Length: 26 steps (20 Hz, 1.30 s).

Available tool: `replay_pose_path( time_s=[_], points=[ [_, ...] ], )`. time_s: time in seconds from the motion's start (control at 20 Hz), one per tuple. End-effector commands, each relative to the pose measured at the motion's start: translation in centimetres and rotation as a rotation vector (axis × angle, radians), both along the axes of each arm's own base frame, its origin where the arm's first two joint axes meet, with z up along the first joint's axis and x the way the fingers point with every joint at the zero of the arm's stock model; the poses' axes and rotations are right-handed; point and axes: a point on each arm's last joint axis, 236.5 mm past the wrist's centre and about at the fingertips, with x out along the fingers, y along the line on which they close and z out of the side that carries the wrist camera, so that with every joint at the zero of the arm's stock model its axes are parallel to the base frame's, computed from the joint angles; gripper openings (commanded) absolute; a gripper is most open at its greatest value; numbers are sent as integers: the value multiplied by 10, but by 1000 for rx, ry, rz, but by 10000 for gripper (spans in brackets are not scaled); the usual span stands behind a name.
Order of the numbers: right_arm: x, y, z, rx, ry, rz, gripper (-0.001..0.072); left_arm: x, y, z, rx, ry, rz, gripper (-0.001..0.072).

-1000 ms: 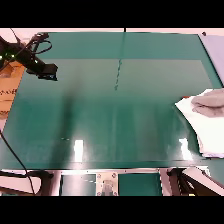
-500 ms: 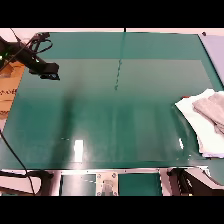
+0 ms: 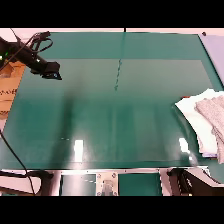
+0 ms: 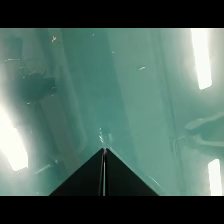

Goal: Fold the shirts.

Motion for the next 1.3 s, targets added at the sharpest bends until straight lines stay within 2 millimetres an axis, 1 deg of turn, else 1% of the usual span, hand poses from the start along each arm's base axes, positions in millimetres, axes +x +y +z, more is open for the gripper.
replay_pose_path(
  time_s=[0.0, 0.05, 0.1, 0.15, 0.2, 0.25, 0.3, 0.35, 0.4, 0.45, 0.5, 0.55, 0.6, 0.65, 0.75, 0.8, 0.85, 0.95, 1.25],
  points=[
    [16, -21, 42, -108, -51, 29, 226, 6, -1, 2, -3, -30, 3, 20],
    [42, -26, 61, -155, -129, 72, 109, 11, 0, 4, -4, -48, 12, 20],
    [74, -28, 79, -202, -211, 135, 67, 15, 0, 5, -5, -66, 20, 19],
    [107, -24, 92, -235, -277, 209, 9, 17, 0, 7, -10, -70, 35, 19],
    [142, -12, 100, -257, -327, 308, 9, 15, 0, 9, -15, -62, 57, 19],
    [172, 6, 100, -266, -350, 416, 9, 14, -2, 13, -19, -63, 68, 19],
    [202, 31, 97, -269, -368, 548, 9, 11, -4, 18, -25, -67, 74, 19],
    [230, 61, 92, -276, -383, 680, 9, 6, -8, 23, -29, -67, 79, 19],
    [252, 91, 86, -284, -396, 798, 9, -2, -14, 25, -31, -66, 75, 19],
    [269, 122, 79, -291, -406, 904, 8, -15, -23, 25, -35, -56, 66, 19],
    [281, 156, 69, -291, -409, 1012, 9, -30, -32, 21, -36, -38, 52, 19],
    [286, 187, 58, -290, -404, 1107, 9, -49, -41, 14, -39, -9, 47, 19],
    [287, 217, 44, -282, -395, 1202, 9, -66, -50, 5, -41, 12, 38, 19],
    [283, 246, 29, -260, -382, 1286, 9, -86, -58, -6, -43, 38, 36, 19],
    [272, 288, 6, -218, -373, 1401, 9, -120, -69, -27, -45, 73, 41, 19],
    [271, 300, -1, -217, -381, 1428, 9, -129, -73, -34, -48, 69, 40, 20],
    [272, 307, -3, -223, -394, 1442, 9, -134, -75, -38, -50, 57, 40, 20],
    [276, 310, 1, -230, -416, 1439, 9, -137, -75, -40, -49, 56, 40, 20],
    [276, 310, 0, -229, -416, 1438, 9, -136, -75, -40, -50, 54, 41, 20]
  ],
)
